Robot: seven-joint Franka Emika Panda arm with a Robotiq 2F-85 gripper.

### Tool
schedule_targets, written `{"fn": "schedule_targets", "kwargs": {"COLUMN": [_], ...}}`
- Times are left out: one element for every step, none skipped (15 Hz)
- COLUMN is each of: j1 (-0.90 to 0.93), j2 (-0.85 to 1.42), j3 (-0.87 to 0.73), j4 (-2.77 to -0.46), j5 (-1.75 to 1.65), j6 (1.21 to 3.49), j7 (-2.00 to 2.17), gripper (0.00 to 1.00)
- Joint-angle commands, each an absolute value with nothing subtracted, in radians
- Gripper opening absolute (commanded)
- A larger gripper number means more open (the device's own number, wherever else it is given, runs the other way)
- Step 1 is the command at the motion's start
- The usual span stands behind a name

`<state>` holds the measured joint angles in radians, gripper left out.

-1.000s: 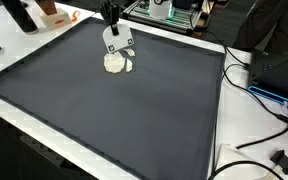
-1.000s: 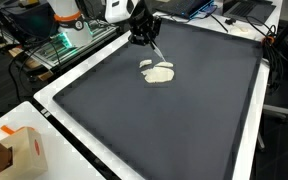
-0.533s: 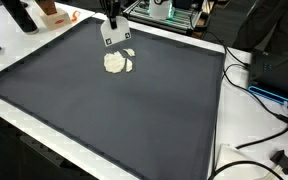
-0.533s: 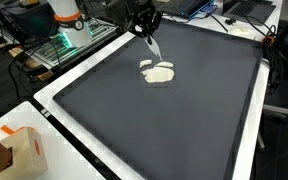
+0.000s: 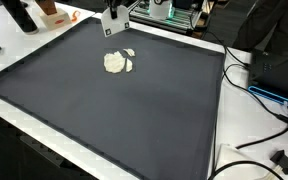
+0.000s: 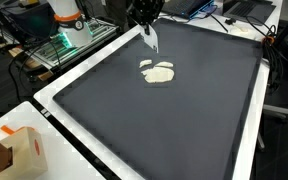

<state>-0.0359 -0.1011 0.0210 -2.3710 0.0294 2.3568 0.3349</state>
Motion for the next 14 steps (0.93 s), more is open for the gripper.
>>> {"fn": "schedule_targets", "kwargs": {"j1": [-0.030, -0.030, -0.028, -0.026, -0.024, -0.023, -0.020, -0.022, -0.019, -0.018, -0.017, -0.017, -0.017, -0.017], "j2": [-0.112, -0.112, -0.111, -0.110, -0.110, -0.109, -0.108, -0.102, -0.102, -0.102, -0.102, -0.102, -0.102, -0.102], "j3": [0.038, 0.044, 0.049, 0.053, 0.058, 0.063, 0.066, 0.053, 0.056, 0.058, 0.058, 0.058, 0.058, 0.058], "j4": [-2.333, -2.324, -2.312, -2.303, -2.293, -2.284, -2.274, -2.287, -2.279, -2.275, -2.274, -2.274, -2.274, -2.274], "j5": [-0.069, -0.099, -0.121, -0.141, -0.164, -0.186, -0.201, -0.156, -0.168, -0.172, -0.173, -0.173, -0.174, -0.174], "j6": [2.260, 2.240, 2.217, 2.196, 2.177, 2.159, 2.139, 2.186, 2.171, 2.164, 2.162, 2.162, 2.161, 2.161], "j7": [0.404, 0.422, 0.439, 0.452, 0.466, 0.476, 0.475, 0.443, 0.449, 0.450, 0.450, 0.450, 0.450, 0.450], "gripper": [0.01, 0.01, 0.01, 0.01, 0.01, 0.01, 0.01, 0.04, 0.04, 0.04, 0.04, 0.04, 0.04, 0.04]}}
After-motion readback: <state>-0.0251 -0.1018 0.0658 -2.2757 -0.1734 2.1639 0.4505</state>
